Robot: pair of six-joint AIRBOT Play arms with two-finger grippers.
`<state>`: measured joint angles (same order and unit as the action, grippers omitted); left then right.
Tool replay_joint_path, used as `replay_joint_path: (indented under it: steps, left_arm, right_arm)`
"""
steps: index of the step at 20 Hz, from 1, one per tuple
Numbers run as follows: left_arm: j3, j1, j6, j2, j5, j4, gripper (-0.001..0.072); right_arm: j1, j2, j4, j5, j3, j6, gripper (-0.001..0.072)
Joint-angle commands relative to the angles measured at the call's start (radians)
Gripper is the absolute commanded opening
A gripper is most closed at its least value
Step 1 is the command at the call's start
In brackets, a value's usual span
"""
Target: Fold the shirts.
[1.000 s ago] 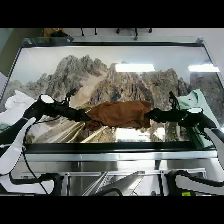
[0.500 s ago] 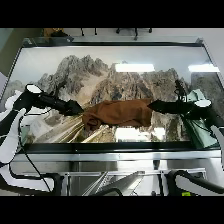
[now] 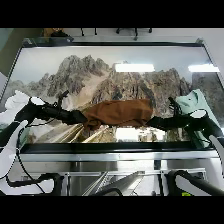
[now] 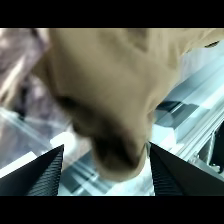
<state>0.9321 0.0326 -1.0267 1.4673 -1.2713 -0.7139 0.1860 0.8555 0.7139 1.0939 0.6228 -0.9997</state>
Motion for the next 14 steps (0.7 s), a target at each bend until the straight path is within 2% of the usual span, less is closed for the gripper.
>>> replay_joint_path:
  steps: [1, 3, 4, 5, 6, 7, 8, 9, 10, 12, 14]
  left_arm:
    - [-0.018, -0.073, 0.017, 0.001, 0.102, 0.031, 0.0569]
    - [-0.016, -0.103, 0.016, 0.011, 0.15, 0.035, 0.0569]
    - [-0.016, -0.112, 0.016, 0.016, 0.172, 0.035, 0.0568]
    - [-0.015, -0.116, 0.016, 0.02, 0.191, 0.035, 0.0562]
    - [-0.015, -0.115, 0.016, 0.025, 0.202, 0.035, 0.039]
    - [-0.016, -0.109, 0.016, 0.025, 0.207, 0.035, 0.0158]
    - [-0.011, -0.099, 0.016, 0.025, 0.202, 0.037, 0.0013]
    - [0.005, -0.089, 0.016, 0.025, 0.19, 0.037, 0.0016]
    - [0.034, -0.082, 0.016, 0.024, 0.161, 0.043, 0.0015]
    - [0.126, -0.053, 0.016, 0.018, 0.056, 0.129, 0.0014]
    - [0.256, -0.003, 0.011, -0.025, -0.035, 0.272, 0.0013]
  right_arm:
    - [-0.001, 0.034, -0.032, -0.092, -0.042, 0.027, 0.0667]
    - [-0.001, 0.079, -0.152, -0.134, -0.041, 0.105, 0.0652]
    - [-0.001, 0.103, -0.215, -0.14, -0.041, 0.15, 0.0571]
    - [-0.001, 0.13, -0.283, -0.137, -0.041, 0.203, 0.0406]
    - [-0.001, 0.152, -0.343, -0.129, -0.041, 0.247, 0.0354]
    - [-0.001, 0.172, -0.402, -0.11, -0.039, 0.284, 0.0349]
    - [-0.001, 0.184, -0.447, -0.084, -0.038, 0.322, 0.0207]
    - [-0.001, 0.188, -0.486, -0.062, -0.038, 0.351, 0.0085]
    - [0.0, 0.186, -0.515, -0.042, -0.035, 0.35, 0.0018]
    - [0.002, 0.167, -0.541, 0.055, 0.008, 0.345, 0.0022]
    - [0.042, 0.106, -0.659, 0.202, 0.127, 0.336, 0.0022]
